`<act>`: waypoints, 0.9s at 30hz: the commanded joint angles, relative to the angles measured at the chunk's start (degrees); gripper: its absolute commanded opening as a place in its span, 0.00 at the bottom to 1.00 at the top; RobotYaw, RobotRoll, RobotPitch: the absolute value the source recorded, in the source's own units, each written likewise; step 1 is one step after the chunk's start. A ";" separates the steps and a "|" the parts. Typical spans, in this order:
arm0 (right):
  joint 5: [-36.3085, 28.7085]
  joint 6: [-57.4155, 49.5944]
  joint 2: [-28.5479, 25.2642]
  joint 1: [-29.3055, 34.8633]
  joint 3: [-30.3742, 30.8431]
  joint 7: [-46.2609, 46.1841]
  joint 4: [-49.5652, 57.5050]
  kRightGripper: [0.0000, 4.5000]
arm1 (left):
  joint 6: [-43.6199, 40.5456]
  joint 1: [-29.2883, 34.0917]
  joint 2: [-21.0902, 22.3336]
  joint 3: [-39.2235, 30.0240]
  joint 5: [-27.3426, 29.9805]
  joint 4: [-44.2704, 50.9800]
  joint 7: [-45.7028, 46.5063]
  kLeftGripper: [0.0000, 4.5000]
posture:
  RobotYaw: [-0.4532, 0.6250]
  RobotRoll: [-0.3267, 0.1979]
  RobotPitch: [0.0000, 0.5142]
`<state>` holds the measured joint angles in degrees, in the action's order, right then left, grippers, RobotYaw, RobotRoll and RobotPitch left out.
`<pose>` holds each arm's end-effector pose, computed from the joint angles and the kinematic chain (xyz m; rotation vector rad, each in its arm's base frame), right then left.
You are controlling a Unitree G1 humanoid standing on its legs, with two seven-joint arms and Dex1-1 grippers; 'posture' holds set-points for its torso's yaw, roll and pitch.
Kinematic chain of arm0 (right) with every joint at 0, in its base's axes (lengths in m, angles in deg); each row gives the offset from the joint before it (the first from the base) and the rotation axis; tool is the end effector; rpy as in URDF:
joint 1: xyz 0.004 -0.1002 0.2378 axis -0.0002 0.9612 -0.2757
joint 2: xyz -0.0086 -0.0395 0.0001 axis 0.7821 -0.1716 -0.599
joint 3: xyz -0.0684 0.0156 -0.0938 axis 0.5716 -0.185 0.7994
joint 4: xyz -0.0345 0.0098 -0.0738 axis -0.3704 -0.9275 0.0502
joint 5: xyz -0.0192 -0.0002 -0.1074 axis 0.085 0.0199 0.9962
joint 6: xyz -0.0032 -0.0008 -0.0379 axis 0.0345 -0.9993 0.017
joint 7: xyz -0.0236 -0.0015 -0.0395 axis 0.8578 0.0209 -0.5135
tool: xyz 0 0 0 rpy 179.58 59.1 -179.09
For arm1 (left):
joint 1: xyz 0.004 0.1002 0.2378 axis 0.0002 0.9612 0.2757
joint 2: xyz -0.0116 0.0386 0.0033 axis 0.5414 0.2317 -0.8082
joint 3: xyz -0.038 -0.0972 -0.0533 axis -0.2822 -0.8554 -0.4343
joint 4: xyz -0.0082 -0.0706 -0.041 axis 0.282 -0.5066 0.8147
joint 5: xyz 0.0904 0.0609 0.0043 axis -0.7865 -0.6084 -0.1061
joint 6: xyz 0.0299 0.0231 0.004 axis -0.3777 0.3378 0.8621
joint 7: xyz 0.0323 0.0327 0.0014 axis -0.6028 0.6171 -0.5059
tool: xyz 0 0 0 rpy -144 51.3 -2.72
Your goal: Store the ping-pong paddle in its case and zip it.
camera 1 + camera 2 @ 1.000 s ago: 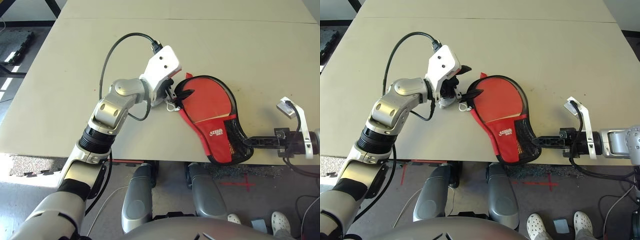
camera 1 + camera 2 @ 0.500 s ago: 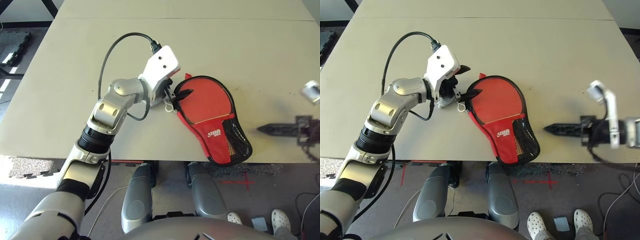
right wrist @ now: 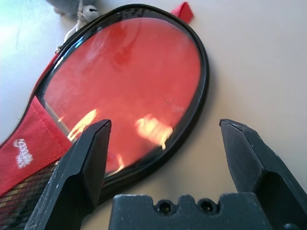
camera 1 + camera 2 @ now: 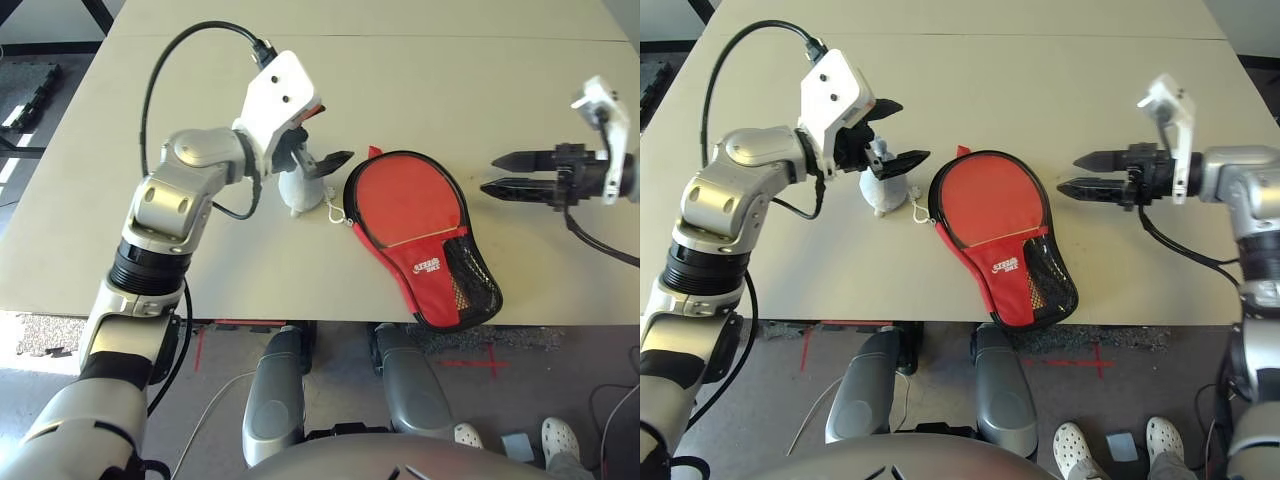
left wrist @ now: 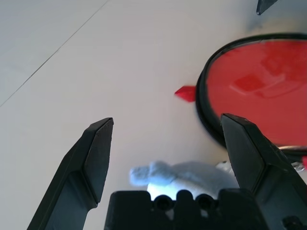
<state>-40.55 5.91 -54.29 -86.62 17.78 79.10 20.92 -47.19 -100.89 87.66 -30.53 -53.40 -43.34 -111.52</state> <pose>0.3341 -0.3090 0.2015 -0.2728 0.3938 1.1012 0.3000 0.1780 0.2382 0.5150 -0.0034 -0.8649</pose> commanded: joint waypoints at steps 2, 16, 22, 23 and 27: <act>3.64 7.78 2.76 -2.58 0.82 3.46 -5.46 0.99 | -1.06 1.75 2.04 -1.70 0.67 1.43 -0.35 1.00 | 0.46 0.62 0.48; 11.55 16.75 7.81 -1.48 4.11 7.74 -9.20 0.99 | -7.98 3.89 4.27 -5.83 5.89 5.43 -0.35 1.00 | 0.50 0.62 0.50; 14.65 20.64 8.80 0.19 4.99 6.43 -11.46 0.99 | -15.92 4.05 3.11 -6.25 8.82 5.08 1.48 1.00 | 0.50 0.62 0.51; 14.79 20.93 8.94 0.28 4.95 6.28 -11.67 0.99 | -17.98 3.92 2.98 -6.15 9.15 5.03 2.11 1.00 | 0.50 0.62 0.52; 15.22 22.00 9.19 0.66 4.88 5.84 -12.10 0.99 | -24.72 3.53 2.12 -5.78 10.35 4.84 4.58 1.00 | 0.50 0.62 0.52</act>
<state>-28.48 28.34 -45.62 -88.89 20.13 85.05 11.74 -68.82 -97.39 90.36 -36.31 -44.20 -39.10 -107.87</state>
